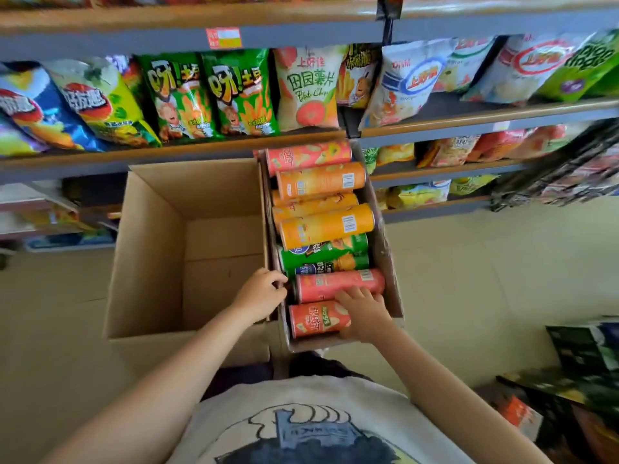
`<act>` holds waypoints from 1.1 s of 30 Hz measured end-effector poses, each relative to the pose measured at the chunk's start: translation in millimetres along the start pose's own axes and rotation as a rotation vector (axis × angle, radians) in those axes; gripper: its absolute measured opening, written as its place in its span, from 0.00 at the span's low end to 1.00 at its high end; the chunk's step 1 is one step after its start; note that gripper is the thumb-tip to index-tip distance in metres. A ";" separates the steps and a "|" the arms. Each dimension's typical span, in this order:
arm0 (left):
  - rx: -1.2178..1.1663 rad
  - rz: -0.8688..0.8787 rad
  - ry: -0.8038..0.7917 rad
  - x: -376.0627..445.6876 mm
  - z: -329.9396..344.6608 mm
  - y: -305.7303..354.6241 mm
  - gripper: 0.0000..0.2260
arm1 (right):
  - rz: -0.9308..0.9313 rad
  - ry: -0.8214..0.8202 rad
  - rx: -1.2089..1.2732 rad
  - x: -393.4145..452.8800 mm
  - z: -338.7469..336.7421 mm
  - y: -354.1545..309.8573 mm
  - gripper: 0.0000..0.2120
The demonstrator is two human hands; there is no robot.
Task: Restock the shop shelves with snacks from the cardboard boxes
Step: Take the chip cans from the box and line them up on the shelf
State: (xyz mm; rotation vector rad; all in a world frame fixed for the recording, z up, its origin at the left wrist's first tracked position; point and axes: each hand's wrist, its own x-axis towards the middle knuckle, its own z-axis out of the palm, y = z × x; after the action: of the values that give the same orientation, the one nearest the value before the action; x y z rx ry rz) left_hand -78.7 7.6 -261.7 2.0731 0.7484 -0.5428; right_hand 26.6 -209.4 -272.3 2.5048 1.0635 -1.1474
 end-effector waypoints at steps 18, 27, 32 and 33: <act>-0.184 -0.138 0.048 -11.8 -1.3 -0.2 0.10 | -0.195 0.110 -0.239 14.8 8.2 -1.2 0.35; -0.339 -0.209 0.144 -28.2 3.0 0.8 0.07 | -0.161 0.245 -0.083 16.7 8.0 1.2 0.35; -0.561 -0.222 0.066 -33.1 -14.6 13.2 0.06 | -0.067 0.360 0.777 2.8 -25.2 1.8 0.31; -0.617 -0.189 -0.001 -34.1 -14.5 21.2 0.09 | -0.044 0.358 0.902 -0.2 -36.5 -4.6 0.30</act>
State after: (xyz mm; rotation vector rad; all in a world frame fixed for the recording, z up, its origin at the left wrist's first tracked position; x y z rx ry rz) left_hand -87.6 -0.9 -220.8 1.4403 0.9749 -0.3534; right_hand 44.7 -190.2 -246.6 3.4938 0.7570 -1.4623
